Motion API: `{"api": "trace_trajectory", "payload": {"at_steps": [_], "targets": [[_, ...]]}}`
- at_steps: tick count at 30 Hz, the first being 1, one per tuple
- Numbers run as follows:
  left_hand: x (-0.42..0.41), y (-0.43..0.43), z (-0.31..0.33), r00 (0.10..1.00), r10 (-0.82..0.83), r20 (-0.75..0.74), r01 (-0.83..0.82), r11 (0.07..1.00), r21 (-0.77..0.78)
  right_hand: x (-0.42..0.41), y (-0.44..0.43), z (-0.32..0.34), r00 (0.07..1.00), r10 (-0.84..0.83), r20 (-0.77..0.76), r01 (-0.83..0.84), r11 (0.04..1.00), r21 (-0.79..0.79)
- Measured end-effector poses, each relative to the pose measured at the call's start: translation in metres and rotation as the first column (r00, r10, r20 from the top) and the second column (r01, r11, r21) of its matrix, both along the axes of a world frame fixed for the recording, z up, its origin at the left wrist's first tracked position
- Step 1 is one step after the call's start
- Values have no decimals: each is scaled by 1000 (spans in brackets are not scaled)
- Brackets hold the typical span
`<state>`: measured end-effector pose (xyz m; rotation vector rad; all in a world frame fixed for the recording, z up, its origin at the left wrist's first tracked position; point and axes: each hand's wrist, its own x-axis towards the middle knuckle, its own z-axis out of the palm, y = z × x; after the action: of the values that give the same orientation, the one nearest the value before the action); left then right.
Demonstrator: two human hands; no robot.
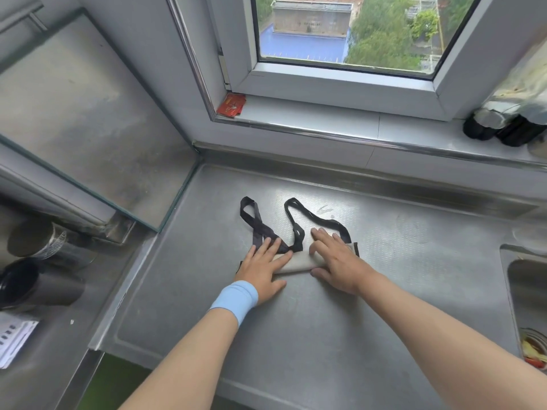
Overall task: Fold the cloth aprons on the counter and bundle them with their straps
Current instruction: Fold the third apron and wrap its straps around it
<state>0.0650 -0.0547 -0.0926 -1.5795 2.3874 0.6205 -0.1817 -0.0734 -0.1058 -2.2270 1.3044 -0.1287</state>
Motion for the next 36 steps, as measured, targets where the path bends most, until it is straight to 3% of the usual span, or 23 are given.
{"api": "trace_trajectory", "payload": {"at_steps": [4,8,11,15,17,23,26,28,29,32,34,36], "targets": [[-7,-11,16,998,54,37,-54,999,-6,4,-5,9,988,89,-124,-113,972,-204],[-23,-13,38,988,-72,135,96,978,-182,13,-6,25,949,108,-295,-196,937,-288],[-20,-14,55,1000,20,22,-17,992,-128,20,-6,60,947,77,-313,-150,965,-216],[-10,-18,99,987,125,-102,-103,976,191,27,-8,111,970,21,-242,-16,1000,25],[-5,-19,123,979,156,-129,-119,959,259,31,-11,138,959,49,-280,-22,995,100],[3,-9,184,957,183,-223,-100,936,338,44,-18,219,943,117,-311,-55,978,202],[7,2,210,927,243,-285,-114,908,402,51,-13,256,934,138,-330,-90,984,156],[11,9,225,883,318,-345,-159,895,417,54,-9,270,938,73,-339,-91,995,-38],[13,12,234,849,364,-384,-190,887,420,55,-7,275,938,23,-346,-103,971,-215],[20,16,246,645,563,-517,-240,791,563,55,-1,268,975,2,-224,-153,735,-661],[22,20,257,480,658,-580,-159,716,680,60,12,264,968,40,-250,-217,638,-739],[22,24,270,367,714,-597,-80,663,744,66,25,262,952,13,-307,-235,676,-698]]}}
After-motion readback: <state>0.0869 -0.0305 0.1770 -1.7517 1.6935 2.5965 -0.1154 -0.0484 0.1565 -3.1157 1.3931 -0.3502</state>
